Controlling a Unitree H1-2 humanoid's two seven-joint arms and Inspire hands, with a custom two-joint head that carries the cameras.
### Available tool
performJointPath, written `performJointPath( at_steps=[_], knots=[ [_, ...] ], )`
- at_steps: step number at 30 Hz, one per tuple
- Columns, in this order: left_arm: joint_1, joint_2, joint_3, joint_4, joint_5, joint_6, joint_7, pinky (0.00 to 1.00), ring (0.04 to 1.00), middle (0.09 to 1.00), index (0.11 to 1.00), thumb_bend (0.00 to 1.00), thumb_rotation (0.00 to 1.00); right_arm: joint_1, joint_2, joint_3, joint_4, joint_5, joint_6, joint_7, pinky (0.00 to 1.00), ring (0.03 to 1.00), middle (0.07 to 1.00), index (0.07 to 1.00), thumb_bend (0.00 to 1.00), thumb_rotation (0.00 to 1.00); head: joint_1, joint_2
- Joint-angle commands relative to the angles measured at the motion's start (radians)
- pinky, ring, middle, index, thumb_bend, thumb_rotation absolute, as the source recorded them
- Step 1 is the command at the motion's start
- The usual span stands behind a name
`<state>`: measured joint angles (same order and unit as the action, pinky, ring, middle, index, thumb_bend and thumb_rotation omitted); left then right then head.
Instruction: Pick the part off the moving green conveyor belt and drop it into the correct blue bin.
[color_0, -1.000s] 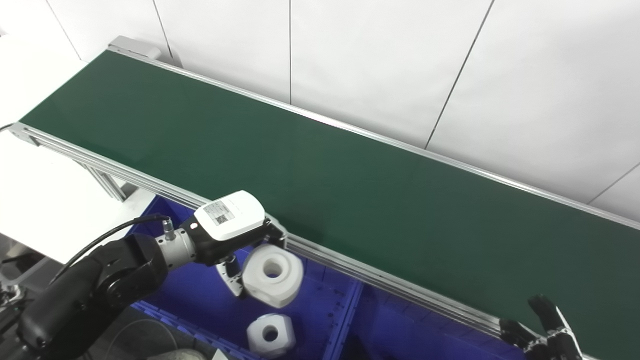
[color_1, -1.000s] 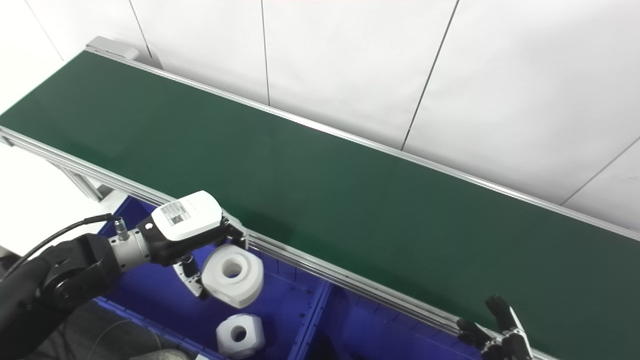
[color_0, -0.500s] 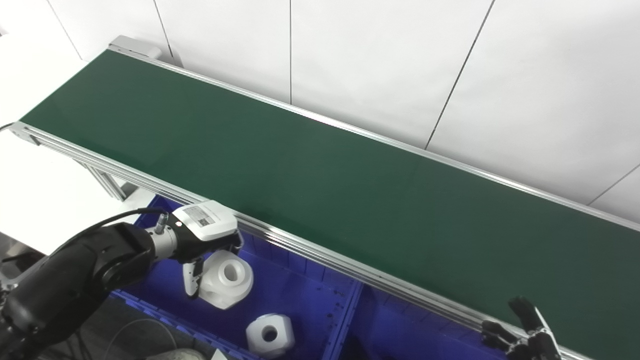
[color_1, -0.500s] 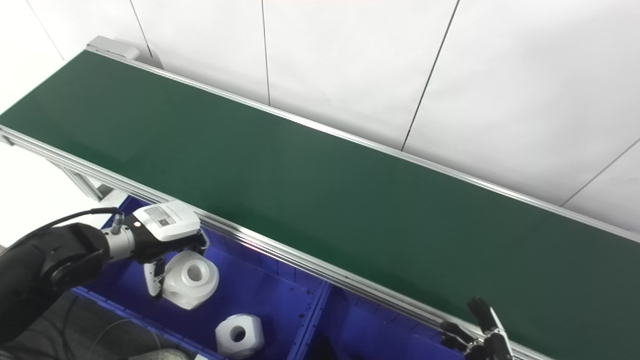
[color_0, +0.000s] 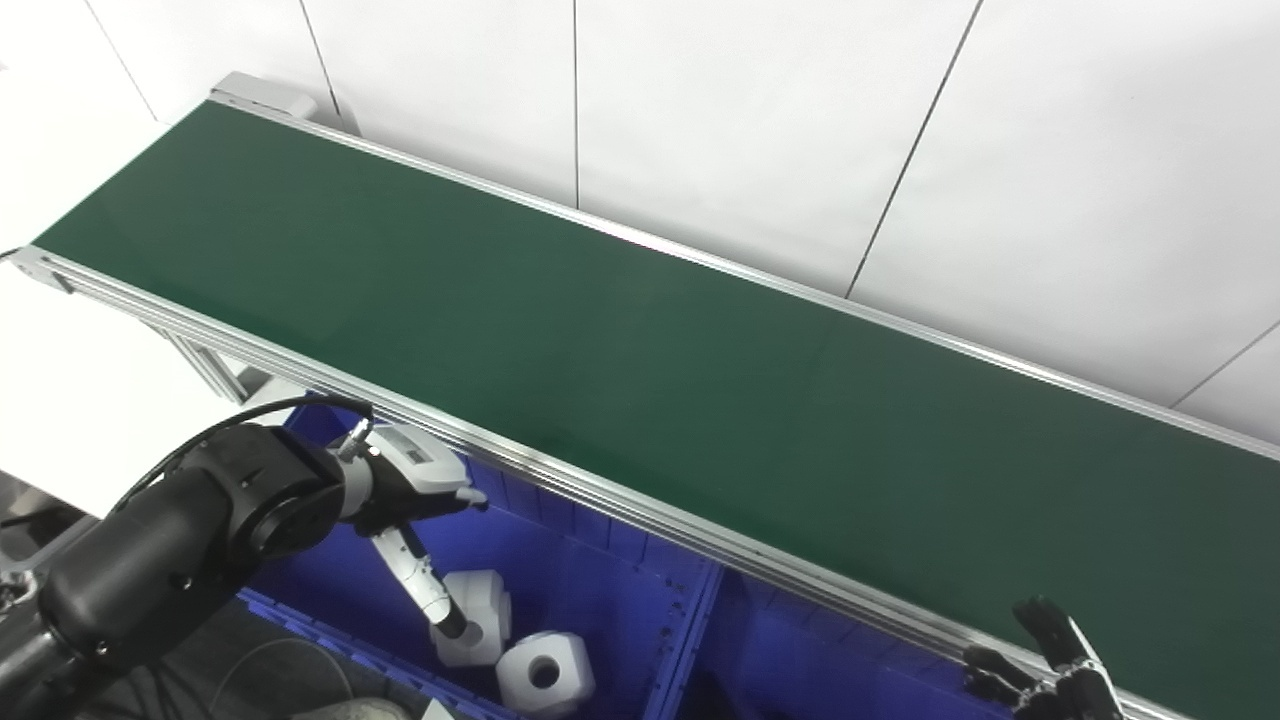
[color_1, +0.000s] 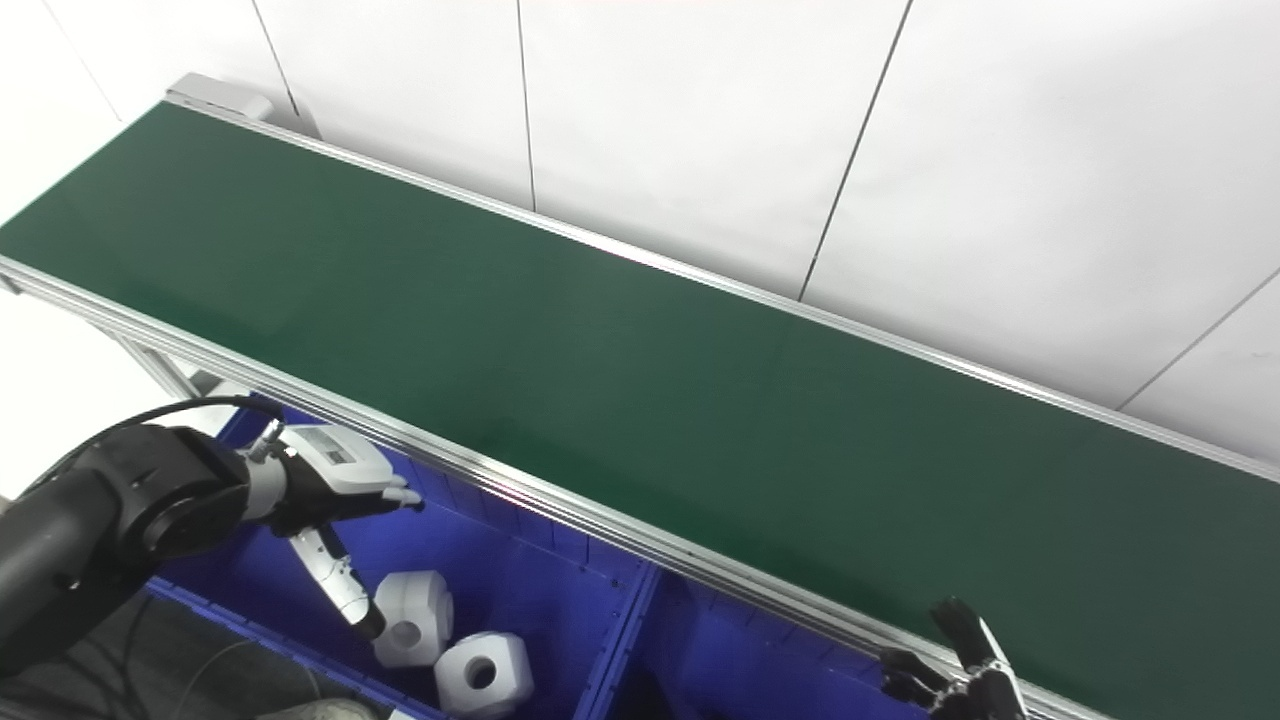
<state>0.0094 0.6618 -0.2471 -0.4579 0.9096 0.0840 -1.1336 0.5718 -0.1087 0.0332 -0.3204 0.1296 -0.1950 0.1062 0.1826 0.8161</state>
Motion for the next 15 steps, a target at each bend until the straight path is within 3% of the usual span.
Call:
performJointPath(
  at_steps=[1, 3, 5, 8, 9, 12, 15],
  knots=[
    [-0.032, -0.004, 0.069, -0.058, -0.171, 0.098, -0.014, 0.96, 0.964, 0.984, 0.973, 1.0, 0.87, -0.003, 0.012, 0.003, -0.036, -0.007, -0.025, -0.001, 0.62, 0.669, 0.882, 0.871, 0.84, 0.88, -0.017, 0.003],
    [-0.037, -0.022, 0.139, -0.079, -0.39, 0.199, -0.034, 0.98, 0.986, 0.985, 0.974, 1.0, 0.82, -0.005, 0.024, 0.011, -0.044, -0.017, -0.014, -0.006, 0.62, 0.669, 0.883, 0.869, 0.82, 0.87, -0.05, 0.008],
    [-0.037, -0.047, 0.208, -0.092, -0.613, 0.274, -0.039, 0.89, 0.97, 0.975, 0.976, 1.0, 0.82, -0.005, 0.037, 0.02, -0.055, -0.031, -0.001, -0.013, 0.63, 0.672, 0.886, 0.867, 0.81, 0.86, -0.071, 0.01],
    [-0.014, -0.111, 0.312, -0.1, -0.922, 0.316, -0.002, 0.9, 0.967, 0.978, 0.982, 1.0, 0.86, -0.006, 0.068, 0.039, -0.069, -0.085, 0.01, -0.028, 0.63, 0.673, 0.881, 0.86, 0.78, 0.87, -0.144, 0.012],
    [-0.005, -0.132, 0.34, -0.099, -1.001, 0.316, 0.015, 0.89, 0.963, 0.972, 0.984, 1.0, 0.87, -0.007, 0.084, 0.05, -0.072, -0.108, 0.014, -0.034, 0.63, 0.675, 0.881, 0.86, 0.79, 0.87, -0.203, 0.016],
    [0.021, -0.182, 0.39, -0.11, -1.132, 0.348, 0.06, 0.89, 0.95, 0.953, 0.985, 1.0, 0.87, -0.011, 0.123, 0.083, -0.078, -0.164, 0.026, -0.047, 0.64, 0.678, 0.878, 0.86, 0.8, 0.86, -0.299, 0.02],
    [0.04, -0.21, 0.392, -0.114, -1.188, 0.359, 0.1, 0.89, 0.94, 0.934, 0.986, 1.0, 0.87, -0.015, 0.153, 0.111, -0.077, -0.218, 0.032, -0.064, 0.62, 0.673, 0.878, 0.859, 0.78, 0.88, -0.361, 0.019]
  ],
)
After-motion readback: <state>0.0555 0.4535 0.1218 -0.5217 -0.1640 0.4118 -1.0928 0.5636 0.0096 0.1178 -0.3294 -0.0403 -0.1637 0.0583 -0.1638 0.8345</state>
